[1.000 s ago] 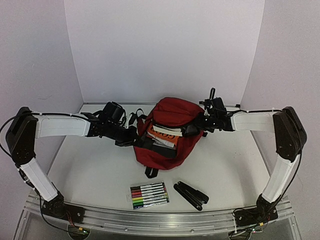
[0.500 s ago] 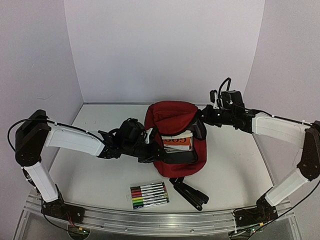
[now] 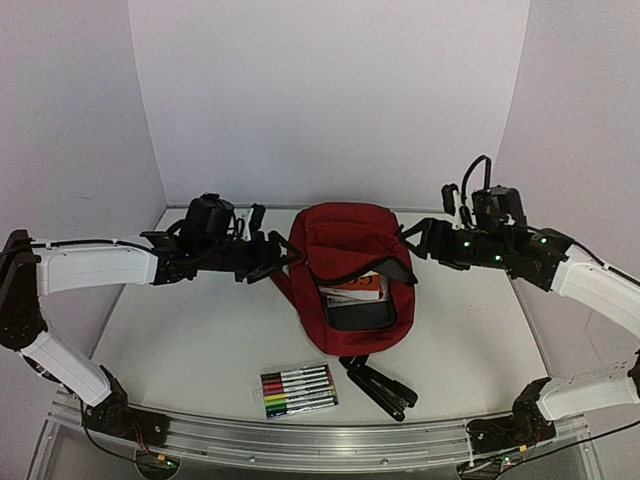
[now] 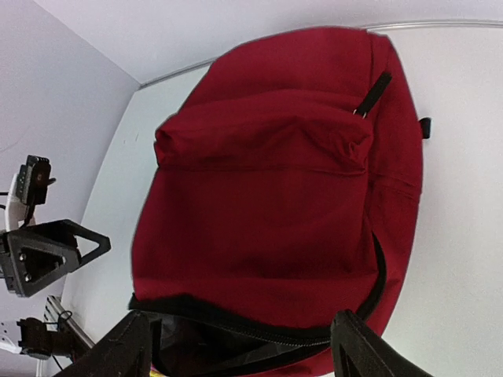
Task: Pack the student bag
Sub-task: Zip the student bag at the center of the board.
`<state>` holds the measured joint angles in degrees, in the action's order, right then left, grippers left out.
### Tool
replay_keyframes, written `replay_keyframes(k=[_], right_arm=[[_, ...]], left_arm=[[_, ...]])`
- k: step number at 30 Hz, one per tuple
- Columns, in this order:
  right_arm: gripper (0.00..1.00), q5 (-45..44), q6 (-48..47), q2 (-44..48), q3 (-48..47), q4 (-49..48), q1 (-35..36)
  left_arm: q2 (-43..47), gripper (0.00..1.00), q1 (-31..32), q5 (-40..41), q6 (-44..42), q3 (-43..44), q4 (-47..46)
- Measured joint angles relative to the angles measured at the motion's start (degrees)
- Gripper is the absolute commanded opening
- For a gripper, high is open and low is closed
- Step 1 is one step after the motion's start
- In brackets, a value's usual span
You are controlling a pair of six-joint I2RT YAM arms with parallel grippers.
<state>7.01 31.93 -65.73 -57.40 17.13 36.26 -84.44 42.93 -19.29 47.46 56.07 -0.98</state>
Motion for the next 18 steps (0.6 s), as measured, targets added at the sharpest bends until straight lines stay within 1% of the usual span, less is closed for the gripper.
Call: replay_keyframes(k=[2,4,5,9,15,18], right_arm=[[0.68,-1.60,-0.44,0.62,-4.04,1.18,0.59],[0.55,-3.22,-1.04,-0.38,-8.59,2.03,2.26],[0.52,-4.04,-1.52,-1.52,-10.88,2.39,3.41],[0.47,-7.09,-3.00,-8.74,-18.49,3.32,8.20],[0.44,-11.52,-5.64,-26.35,-30.92,6.69,15.76],[0.43,-12.32,-6.67,-34.22,-37.07,8.49,18.04]], left_arm=[[0.80,0.76,-2.54,-0.08,-0.61,-0.02,0.94],[0.93,0.78,-4.23,-0.35,-1.25,-0.28,1.70],[0.93,0.78,-4.97,-0.61,-1.45,-0.59,1.94],[0.95,0.79,-7.46,-2.36,-1.52,-2.65,1.69],[0.93,0.79,-9.95,-4.49,-0.53,-7.06,-1.51],[0.91,0.79,-10.38,-4.79,0.24,-9.37,-3.48]])
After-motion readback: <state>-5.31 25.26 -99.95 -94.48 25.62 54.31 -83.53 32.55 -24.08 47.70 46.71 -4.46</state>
